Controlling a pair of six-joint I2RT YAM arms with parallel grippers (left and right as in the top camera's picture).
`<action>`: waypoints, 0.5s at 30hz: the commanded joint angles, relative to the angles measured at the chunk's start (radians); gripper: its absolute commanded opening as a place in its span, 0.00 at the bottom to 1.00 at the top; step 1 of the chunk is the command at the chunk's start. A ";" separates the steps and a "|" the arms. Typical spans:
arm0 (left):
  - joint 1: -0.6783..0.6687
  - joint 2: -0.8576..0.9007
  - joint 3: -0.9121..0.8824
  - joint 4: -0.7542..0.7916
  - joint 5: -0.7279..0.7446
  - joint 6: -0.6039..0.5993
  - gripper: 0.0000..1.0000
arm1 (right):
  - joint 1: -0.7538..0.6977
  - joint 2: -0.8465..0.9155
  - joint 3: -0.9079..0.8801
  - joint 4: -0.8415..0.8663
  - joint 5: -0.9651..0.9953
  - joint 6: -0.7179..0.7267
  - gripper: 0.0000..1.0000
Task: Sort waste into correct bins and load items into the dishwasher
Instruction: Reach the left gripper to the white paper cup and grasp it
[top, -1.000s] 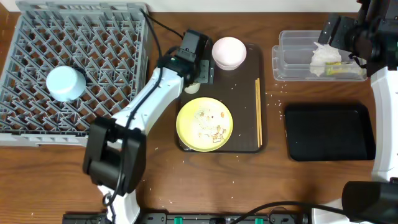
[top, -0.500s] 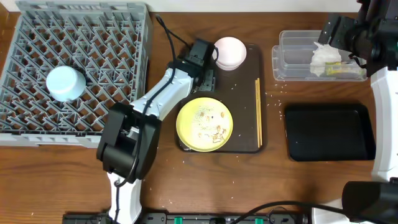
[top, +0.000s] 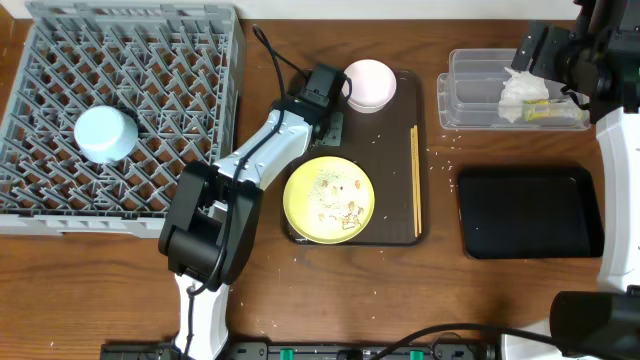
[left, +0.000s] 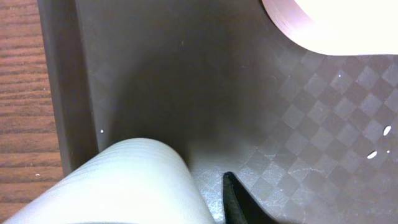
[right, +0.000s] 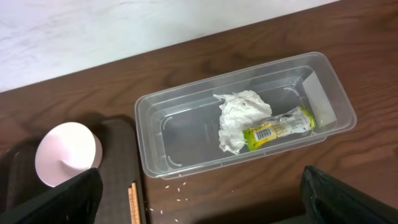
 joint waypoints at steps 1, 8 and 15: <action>0.000 0.014 0.005 0.005 -0.008 0.006 0.10 | -0.008 0.000 0.003 -0.002 0.003 -0.007 0.99; 0.002 0.006 0.005 0.008 -0.008 -0.019 0.08 | -0.008 0.000 0.003 -0.002 0.003 -0.007 0.99; 0.012 -0.083 0.006 0.008 -0.004 -0.077 0.07 | -0.008 0.000 0.003 -0.002 0.003 -0.007 0.99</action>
